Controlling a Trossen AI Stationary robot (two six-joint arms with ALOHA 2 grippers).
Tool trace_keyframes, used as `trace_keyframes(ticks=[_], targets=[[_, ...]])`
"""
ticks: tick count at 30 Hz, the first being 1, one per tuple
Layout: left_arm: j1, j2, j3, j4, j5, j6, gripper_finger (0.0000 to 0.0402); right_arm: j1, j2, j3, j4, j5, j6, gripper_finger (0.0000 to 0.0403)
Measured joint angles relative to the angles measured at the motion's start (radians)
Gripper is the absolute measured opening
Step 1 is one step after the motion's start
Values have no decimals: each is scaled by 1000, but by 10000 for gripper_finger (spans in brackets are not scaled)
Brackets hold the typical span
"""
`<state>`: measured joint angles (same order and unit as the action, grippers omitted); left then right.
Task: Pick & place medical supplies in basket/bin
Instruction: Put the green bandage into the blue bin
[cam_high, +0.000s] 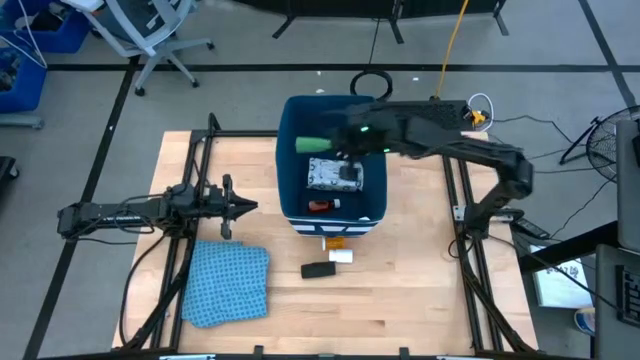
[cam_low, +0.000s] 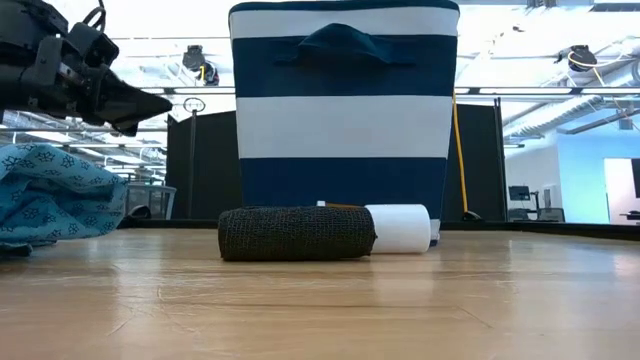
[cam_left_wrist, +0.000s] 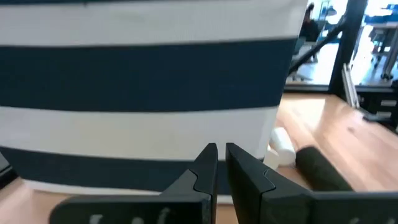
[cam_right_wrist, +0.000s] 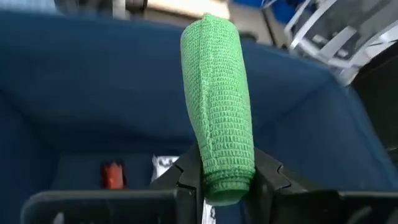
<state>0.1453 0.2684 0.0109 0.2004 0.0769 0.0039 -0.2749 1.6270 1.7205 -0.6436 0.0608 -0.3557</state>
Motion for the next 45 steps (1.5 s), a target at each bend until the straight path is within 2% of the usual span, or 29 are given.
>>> trace_keyframes(ticks=[4, 12, 18, 28, 34, 39, 45], targets=[[0, 0, 0, -3, 1, 5, 37, -1, 94, -37, -10, 68, -32, 64], [0, 0, 0, -3, 3, -13, 37, 2, 207, -149, -3, 32, -23, 64], [0, 0, 0, 3, 4, -29, 37, 2, 200, -323, 166, -36, 8, 64], [0, 0, 0, 14, 3, -29, 37, 3, 199, -526, 348, -62, 25, 64], [0, 0, 0, 14, 1, -9, 37, 5, 197, -551, 386, -64, 2, 64], [0, 0, 0, 19, 0, 17, 37, 31, 201, -514, 396, -67, -40, 64], [0, 0, 0, 42, 0, 27, 37, 62, 268, -488, 511, -143, 3, 64]])
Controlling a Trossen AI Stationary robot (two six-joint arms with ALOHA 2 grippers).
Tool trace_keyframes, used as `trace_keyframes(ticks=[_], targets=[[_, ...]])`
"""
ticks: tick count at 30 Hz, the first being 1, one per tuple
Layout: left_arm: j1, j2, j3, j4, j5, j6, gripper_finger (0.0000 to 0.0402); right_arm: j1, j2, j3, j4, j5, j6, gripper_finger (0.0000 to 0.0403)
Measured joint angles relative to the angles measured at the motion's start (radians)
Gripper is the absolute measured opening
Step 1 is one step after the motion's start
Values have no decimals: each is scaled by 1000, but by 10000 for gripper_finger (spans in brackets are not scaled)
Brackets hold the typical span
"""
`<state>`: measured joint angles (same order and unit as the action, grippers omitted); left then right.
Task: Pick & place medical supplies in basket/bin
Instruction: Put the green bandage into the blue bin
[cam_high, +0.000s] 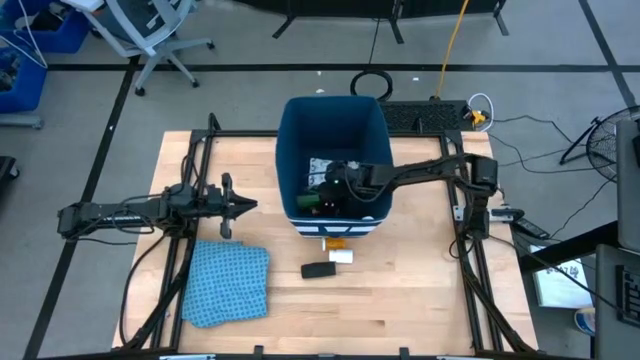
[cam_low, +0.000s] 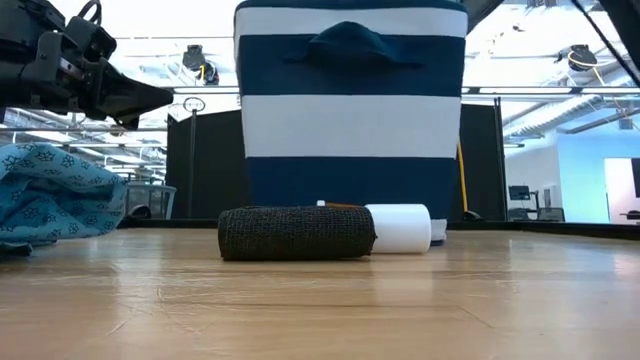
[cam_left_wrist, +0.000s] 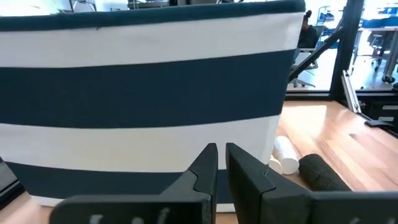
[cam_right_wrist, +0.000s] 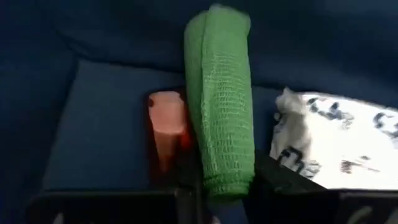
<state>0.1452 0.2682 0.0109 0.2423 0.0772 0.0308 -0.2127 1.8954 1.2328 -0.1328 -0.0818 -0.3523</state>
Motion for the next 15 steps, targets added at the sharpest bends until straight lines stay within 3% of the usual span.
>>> trace_keyframes(ticks=[7, 15], targets=[[0, 0, 0, -2, 1, 0, 37, 0, 108, 5, 12, -1, 27, 64], [0, 0, 0, -6, 5, 6, 37, -5, 85, 2, 4, 5, 27, 79]])
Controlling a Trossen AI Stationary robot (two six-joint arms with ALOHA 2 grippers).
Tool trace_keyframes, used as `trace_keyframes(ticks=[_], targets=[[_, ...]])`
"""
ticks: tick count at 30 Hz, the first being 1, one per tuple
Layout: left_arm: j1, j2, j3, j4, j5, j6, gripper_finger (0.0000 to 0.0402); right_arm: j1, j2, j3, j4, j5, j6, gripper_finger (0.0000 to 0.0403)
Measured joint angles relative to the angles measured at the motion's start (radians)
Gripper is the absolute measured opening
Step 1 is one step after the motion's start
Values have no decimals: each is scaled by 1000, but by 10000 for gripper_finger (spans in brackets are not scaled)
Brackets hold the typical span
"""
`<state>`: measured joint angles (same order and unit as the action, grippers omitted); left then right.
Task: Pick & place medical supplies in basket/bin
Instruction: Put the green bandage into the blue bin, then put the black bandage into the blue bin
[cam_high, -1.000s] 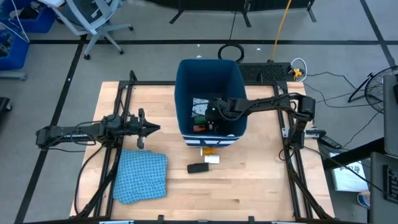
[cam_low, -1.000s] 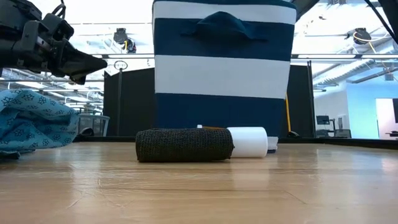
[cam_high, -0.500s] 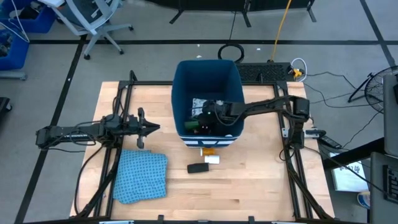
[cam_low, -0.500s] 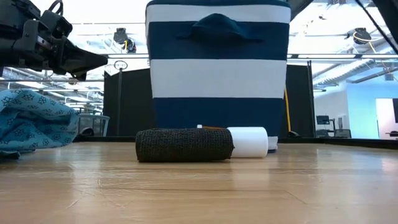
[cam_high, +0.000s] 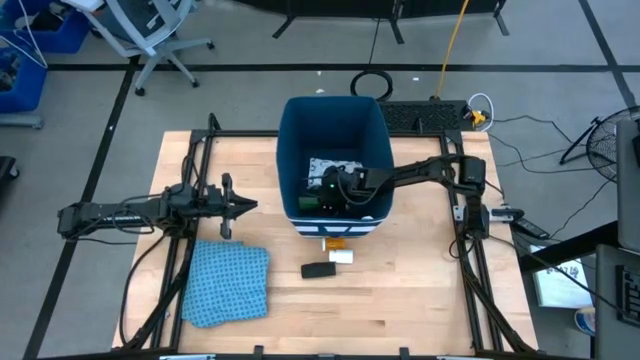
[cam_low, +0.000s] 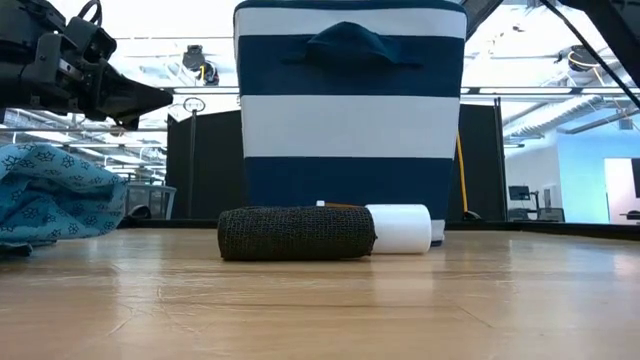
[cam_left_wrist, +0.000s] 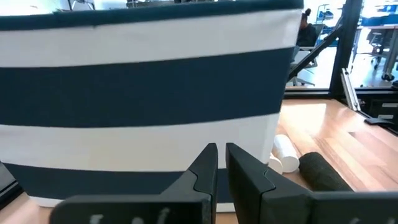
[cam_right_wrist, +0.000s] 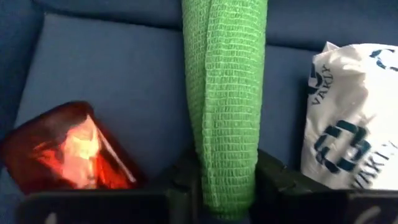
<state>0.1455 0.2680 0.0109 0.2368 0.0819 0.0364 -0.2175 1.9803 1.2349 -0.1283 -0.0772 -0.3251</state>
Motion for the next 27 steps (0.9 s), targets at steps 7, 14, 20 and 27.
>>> trace_keyframes(ticks=[7, 14, 20, 27], targets=[[0, 0, 0, -1, 5, 0, 37, -16, -148, -3, 4, 55, 6, 146], [0, 0, 0, 0, 5, 0, 37, -18, -394, -3, 6, 132, 10, 197], [0, 0, 0, -1, 5, 0, 37, -10, -668, -2, -16, 133, 84, 206], [0, 0, 0, -1, 6, -12, 37, 50, -957, -5, -208, 125, 136, 168]])
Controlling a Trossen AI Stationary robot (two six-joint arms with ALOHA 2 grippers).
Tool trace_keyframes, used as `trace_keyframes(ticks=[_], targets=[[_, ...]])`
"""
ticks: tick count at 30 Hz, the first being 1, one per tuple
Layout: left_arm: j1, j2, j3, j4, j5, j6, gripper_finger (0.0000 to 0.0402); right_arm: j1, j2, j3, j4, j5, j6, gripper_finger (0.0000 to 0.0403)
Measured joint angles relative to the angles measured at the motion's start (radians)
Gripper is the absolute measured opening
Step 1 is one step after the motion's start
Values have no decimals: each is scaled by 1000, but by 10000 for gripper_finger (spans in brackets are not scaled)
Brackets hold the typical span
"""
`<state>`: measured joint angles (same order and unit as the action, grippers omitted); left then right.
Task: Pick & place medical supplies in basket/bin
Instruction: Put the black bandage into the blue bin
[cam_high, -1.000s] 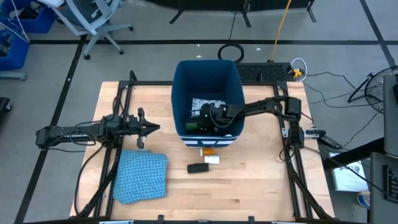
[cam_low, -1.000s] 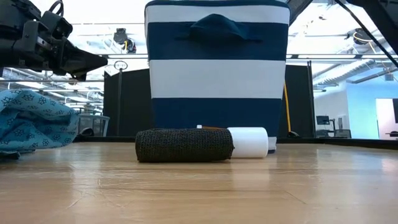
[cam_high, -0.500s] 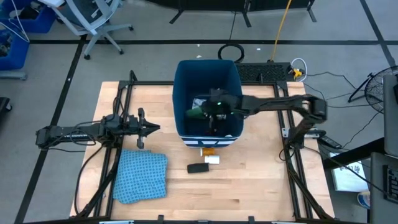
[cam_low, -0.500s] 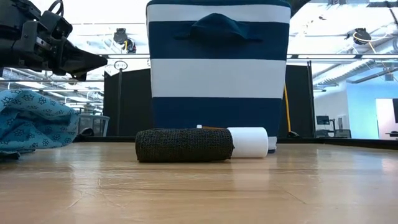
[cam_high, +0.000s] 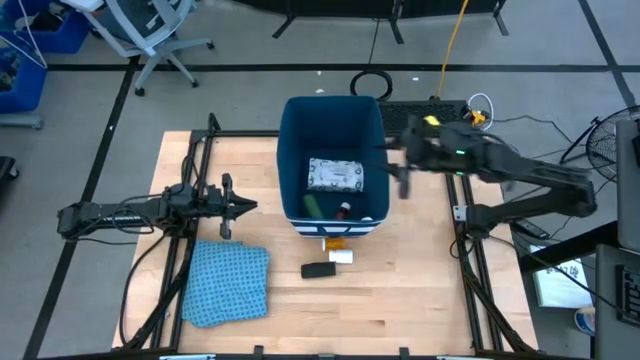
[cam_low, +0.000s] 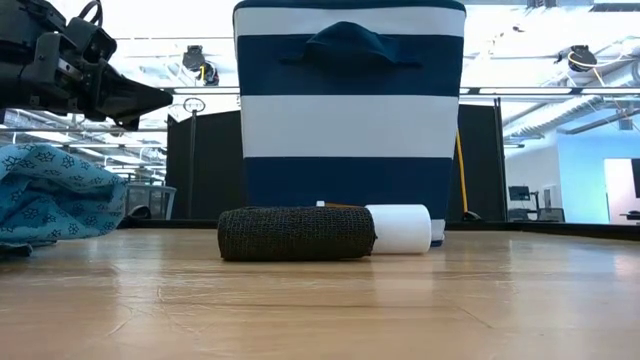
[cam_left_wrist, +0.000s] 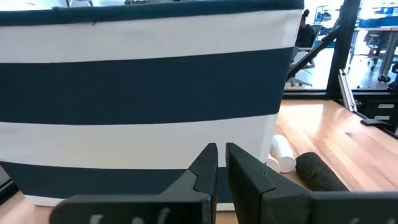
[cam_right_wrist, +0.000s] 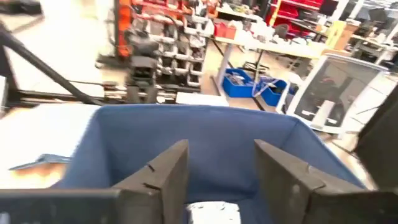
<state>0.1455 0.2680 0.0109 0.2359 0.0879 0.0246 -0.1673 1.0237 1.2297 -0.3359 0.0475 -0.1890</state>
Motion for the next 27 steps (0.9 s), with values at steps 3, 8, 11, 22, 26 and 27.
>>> trace_keyframes(ticks=[3, 8, 11, 22, 26, 27], targets=[[0, 0, 0, 0, 0, 0, 37, 39, -109, -53, -40, -43, 44, 124], [0, 0, 0, 0, 0, -1, 37, 113, -272, -248, 18, -149, 111, 22], [0, 0, 0, 0, -1, -1, 37, 160, -358, -413, 140, -154, 134, 10], [0, 0, 0, 0, -1, -4, 37, 204, -599, -879, 572, -235, 111, 1], [0, 0, 0, 0, -1, -4, 37, 178, -708, -925, 572, -205, 127, 1], [0, 0, 0, 0, -1, -4, 37, 171, -729, -931, 573, -206, 140, 1]])
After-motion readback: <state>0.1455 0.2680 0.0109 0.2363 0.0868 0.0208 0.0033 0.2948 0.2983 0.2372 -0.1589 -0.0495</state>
